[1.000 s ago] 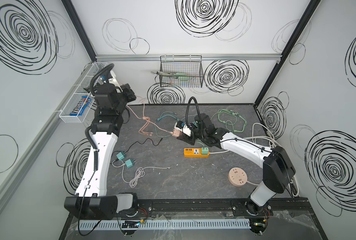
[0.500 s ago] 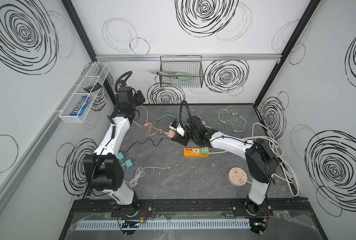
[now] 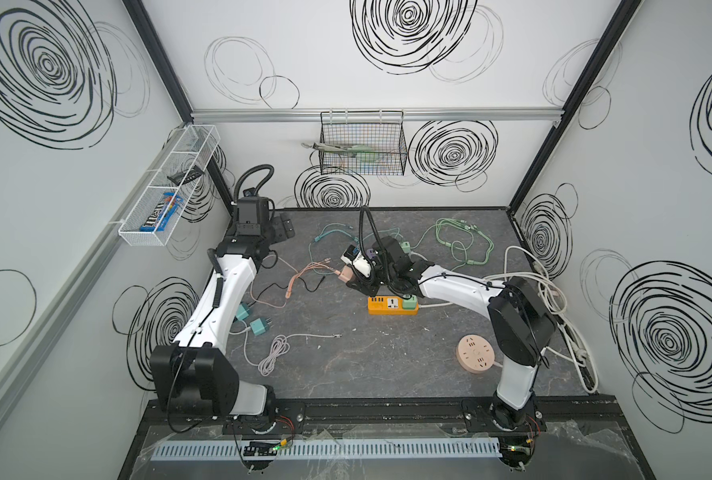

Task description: Insert the plug

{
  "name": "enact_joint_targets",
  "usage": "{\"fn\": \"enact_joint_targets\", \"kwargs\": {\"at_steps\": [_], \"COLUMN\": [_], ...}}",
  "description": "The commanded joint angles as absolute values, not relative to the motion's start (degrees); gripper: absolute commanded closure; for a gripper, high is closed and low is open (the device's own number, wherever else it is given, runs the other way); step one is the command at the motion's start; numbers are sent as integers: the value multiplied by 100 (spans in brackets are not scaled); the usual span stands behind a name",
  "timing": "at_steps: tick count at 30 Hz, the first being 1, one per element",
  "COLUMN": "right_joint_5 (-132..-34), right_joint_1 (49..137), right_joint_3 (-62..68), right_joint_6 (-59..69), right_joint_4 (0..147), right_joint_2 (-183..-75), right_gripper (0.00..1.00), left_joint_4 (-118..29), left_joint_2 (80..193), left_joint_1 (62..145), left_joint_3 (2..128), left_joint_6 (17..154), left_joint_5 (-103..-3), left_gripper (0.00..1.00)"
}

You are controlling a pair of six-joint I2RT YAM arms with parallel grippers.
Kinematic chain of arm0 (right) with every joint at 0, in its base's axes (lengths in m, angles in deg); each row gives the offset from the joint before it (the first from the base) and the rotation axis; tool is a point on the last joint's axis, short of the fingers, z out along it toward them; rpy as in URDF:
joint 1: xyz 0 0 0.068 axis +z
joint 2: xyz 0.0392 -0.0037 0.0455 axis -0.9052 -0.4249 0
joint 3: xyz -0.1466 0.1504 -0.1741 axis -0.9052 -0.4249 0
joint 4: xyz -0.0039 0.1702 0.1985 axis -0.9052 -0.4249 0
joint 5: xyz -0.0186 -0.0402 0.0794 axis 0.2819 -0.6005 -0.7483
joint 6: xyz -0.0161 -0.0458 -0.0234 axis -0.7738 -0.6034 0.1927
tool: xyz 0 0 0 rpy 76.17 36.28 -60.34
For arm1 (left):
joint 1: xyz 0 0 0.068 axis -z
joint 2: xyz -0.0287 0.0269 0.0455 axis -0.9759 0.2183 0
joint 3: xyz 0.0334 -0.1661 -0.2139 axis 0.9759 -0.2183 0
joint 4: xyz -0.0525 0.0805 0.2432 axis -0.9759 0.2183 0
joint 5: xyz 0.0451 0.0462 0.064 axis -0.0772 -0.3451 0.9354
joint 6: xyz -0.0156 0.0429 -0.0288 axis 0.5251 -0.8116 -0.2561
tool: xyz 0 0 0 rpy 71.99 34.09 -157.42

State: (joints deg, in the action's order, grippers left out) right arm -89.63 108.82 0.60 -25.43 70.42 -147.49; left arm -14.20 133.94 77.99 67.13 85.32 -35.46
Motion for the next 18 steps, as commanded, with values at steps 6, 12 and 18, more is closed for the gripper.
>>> {"fn": "enact_joint_targets", "kwargs": {"at_steps": [6, 12, 18], "right_joint_5": [-8626, -8416, -8406], "right_joint_1": [10896, 10889, 10886], "right_joint_3": [-431, -646, -603], "right_joint_6": [-2588, -2457, -2465], "right_joint_4": [6937, 6952, 7003], "right_joint_2": [-14607, -14690, -14738], "right_gripper": [74, 74, 74], "left_joint_4": [-654, -637, -664], "left_joint_2": [13536, 13731, 14402], "left_joint_1": [7893, 7906, 7950], "left_joint_3": [5888, 5219, 5246], "left_joint_6": [8206, 8067, 7959], "left_joint_5": [-3843, -4314, -4029], "left_gripper": [16, 36, 46]}}
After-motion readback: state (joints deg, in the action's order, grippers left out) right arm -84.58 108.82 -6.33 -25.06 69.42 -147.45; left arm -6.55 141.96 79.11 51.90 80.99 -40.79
